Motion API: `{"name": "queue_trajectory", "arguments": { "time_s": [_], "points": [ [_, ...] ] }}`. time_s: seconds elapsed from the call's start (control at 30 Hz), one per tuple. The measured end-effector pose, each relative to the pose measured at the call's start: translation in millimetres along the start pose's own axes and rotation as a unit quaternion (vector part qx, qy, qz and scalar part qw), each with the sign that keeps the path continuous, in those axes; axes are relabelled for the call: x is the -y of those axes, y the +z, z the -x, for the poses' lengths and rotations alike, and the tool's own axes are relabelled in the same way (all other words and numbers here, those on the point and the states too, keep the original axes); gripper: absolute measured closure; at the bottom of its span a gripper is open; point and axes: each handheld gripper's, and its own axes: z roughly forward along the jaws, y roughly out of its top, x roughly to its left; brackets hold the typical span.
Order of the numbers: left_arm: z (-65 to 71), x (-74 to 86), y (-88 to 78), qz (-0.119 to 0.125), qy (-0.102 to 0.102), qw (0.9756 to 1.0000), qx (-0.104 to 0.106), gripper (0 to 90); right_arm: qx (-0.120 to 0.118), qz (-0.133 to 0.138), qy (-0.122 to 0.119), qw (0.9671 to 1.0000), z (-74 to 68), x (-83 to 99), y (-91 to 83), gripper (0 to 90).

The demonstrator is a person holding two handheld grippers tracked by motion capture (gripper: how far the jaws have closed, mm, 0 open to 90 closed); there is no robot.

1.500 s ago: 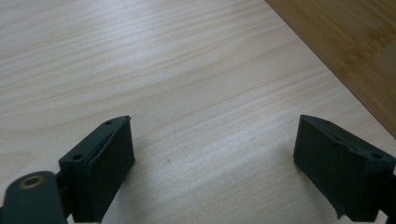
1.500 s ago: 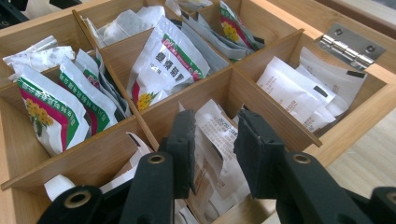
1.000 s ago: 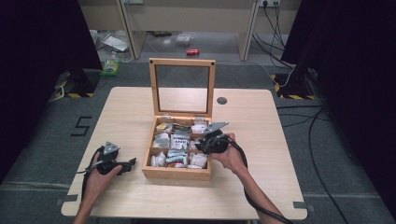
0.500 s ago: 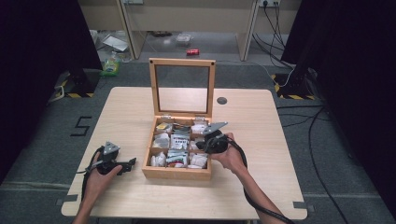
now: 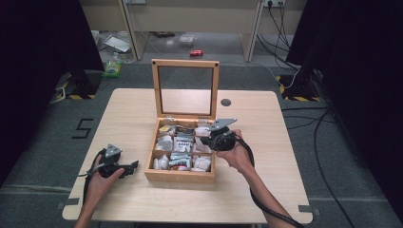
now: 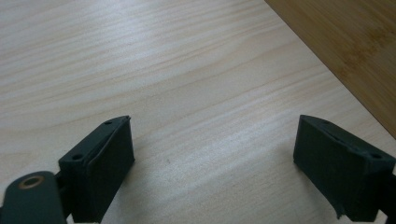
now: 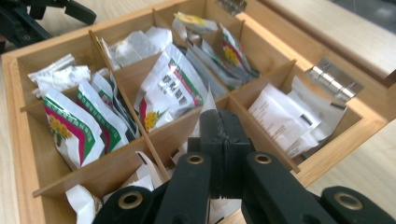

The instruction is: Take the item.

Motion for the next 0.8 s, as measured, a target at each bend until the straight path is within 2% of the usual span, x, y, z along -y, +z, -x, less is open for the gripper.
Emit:
{"name": "queue_trajectory", "arguments": {
  "time_s": [0.5,0.8],
  "points": [
    [0.0,0.0,0.0,0.000,0.000,1.0000,0.000,11.6,0.019,0.037,-0.001,0.9991,6.1,-19.2,-23.5,90.0],
    [0.0,0.0,0.0,0.000,0.000,1.0000,0.000,11.6,0.027,0.049,0.004,0.9984,10.3,-20.6,-35.6,90.0]
  ]
}}
